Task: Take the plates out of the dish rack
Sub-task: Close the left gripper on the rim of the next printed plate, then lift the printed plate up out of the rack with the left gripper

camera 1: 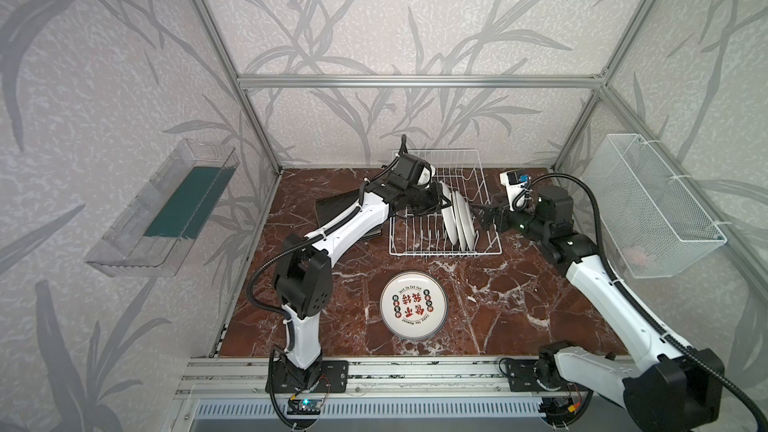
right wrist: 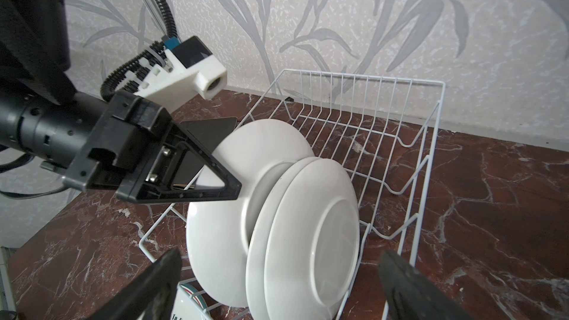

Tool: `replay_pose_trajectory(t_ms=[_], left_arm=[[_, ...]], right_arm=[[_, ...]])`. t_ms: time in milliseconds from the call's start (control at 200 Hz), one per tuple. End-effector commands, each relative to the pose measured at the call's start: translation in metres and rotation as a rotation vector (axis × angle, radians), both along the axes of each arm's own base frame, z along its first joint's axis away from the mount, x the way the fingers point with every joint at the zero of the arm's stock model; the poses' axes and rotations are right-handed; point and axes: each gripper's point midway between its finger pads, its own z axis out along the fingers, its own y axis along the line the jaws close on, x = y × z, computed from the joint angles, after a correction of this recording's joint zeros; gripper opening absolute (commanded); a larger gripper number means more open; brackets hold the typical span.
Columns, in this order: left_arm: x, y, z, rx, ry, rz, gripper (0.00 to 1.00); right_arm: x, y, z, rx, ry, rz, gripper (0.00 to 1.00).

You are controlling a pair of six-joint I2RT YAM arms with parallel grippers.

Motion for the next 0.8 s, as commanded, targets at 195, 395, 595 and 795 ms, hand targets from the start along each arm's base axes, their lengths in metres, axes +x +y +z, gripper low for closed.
replay_pose_trajectory(t_ms=[195, 395, 595, 795], left_arm=[[-0.005, 0.020, 0.082, -0.035, -0.182, 0.049, 0.00], [-0.004, 0.028, 0.088, -0.016, -0.218, 0.076, 0.00], [-0.008, 0.034, 0.110, -0.028, -0.294, 0.084, 0.00], [-0.012, 0.052, 0.132, 0.009, -0.399, 0.122, 0.00]], right_arm=[[0.001, -0.005, 0.003, 0.005, 0.016, -0.044, 0.99], [-0.004, -0.005, 0.002, 0.006, 0.012, -0.033, 0.99], [-0.004, -0.008, 0.003, 0.030, 0.038, -0.066, 0.99], [-0.005, -0.008, 0.007, 0.042, 0.039, -0.068, 0.99]])
